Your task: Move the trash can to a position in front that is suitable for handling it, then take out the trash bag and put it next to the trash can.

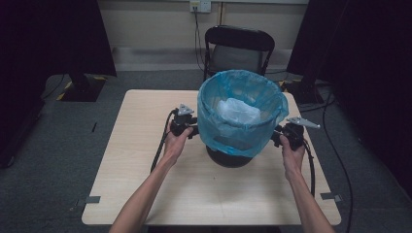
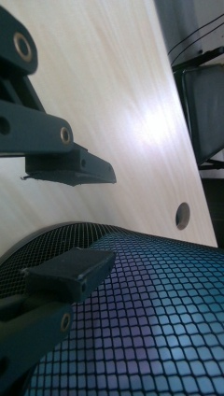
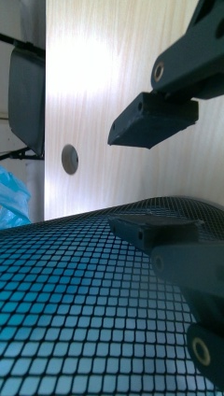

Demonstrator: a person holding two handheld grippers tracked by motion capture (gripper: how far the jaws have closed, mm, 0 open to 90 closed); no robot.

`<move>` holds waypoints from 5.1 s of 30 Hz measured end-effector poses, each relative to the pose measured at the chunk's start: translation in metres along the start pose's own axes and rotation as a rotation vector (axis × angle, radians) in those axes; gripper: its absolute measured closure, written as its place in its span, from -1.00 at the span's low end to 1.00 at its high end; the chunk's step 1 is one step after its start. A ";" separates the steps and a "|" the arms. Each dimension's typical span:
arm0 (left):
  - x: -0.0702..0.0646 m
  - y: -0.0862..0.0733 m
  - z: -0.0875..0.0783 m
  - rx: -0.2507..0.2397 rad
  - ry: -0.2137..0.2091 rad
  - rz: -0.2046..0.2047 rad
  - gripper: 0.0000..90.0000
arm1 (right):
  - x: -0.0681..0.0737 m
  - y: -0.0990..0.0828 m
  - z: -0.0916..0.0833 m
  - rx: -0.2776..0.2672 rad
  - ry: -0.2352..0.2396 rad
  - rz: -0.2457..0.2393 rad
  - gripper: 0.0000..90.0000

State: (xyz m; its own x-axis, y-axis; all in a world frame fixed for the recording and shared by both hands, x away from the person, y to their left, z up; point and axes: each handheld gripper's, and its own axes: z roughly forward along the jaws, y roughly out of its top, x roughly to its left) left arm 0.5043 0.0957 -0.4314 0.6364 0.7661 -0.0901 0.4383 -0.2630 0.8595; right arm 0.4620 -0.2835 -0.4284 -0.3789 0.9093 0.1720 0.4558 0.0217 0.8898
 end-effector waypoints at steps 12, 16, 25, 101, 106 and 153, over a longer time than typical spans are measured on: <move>-0.006 -0.025 -0.041 -0.004 -0.011 0.001 0.22 | 0.021 -0.011 -0.010 0.003 0.068 0.007 0.23; -0.009 -0.031 -0.056 0.005 -0.002 0.023 0.21 | 0.032 -0.013 -0.015 0.020 0.079 -0.037 0.23; -0.017 -0.049 -0.082 -0.005 -0.013 0.001 0.21 | 0.047 -0.022 -0.024 0.016 0.127 -0.037 0.24; -0.029 -0.006 -0.226 -0.412 -0.318 -0.019 0.99 | 0.084 0.055 -0.117 -0.222 0.330 -0.154 0.84; -0.031 0.003 -0.229 -0.428 -0.321 -0.005 1.00 | 0.087 0.070 -0.119 -0.229 0.343 -0.151 0.95; -0.117 0.115 -0.224 -0.482 -0.504 0.110 0.24 | 0.216 0.140 -0.115 -0.197 0.777 -0.357 0.94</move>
State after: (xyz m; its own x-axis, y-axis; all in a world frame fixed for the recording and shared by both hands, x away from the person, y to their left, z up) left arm 0.3376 0.1073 -0.2090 0.9285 0.3541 -0.1118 0.0986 0.0552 0.9936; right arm 0.3514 -0.1316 -0.2178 -0.9464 0.3200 0.0447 0.0853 0.1138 0.9898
